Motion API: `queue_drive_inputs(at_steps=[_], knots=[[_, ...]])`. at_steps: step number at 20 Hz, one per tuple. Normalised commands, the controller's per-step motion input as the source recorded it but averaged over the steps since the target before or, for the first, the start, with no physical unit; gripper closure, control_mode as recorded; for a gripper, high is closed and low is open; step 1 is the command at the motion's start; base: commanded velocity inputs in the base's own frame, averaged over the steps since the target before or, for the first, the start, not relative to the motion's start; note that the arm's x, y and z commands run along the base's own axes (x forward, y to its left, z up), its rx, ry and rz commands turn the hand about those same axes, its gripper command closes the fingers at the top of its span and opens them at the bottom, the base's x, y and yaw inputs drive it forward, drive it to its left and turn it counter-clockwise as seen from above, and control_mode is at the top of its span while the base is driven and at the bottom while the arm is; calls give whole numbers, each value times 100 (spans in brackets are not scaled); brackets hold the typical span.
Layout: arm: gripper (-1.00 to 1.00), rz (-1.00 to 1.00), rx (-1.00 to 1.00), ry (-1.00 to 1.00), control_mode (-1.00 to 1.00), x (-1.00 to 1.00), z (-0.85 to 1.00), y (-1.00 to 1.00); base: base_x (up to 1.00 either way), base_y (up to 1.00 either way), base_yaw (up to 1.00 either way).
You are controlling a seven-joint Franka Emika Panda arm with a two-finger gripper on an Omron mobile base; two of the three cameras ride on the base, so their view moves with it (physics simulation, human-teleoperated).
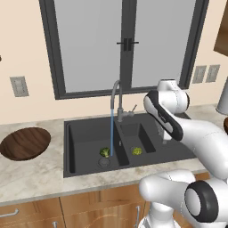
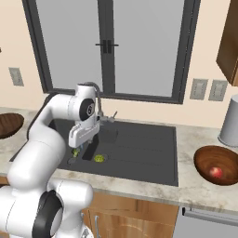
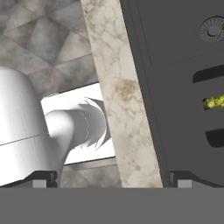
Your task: Pick the broccolis from the sink and place them in one bowl. Place the peach in the other bowl. Then turn off the sink faucet.
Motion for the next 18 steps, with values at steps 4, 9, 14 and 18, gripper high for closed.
queue_drive_inputs(at_steps=[4, 9, 14, 18], knots=[[-100, 0, 0, 3, -100, 0, -12, 0, 0, 0, 0], [-100, 0, 0, 4, -100, 0, -11, 0, 0, 0, 0], [-100, 0, 0, 3, -100, 0, -9, 0, 0, 0, 0], [-100, 0, 0, 1, -100, 0, -7, 0, 0, 0, 0]])
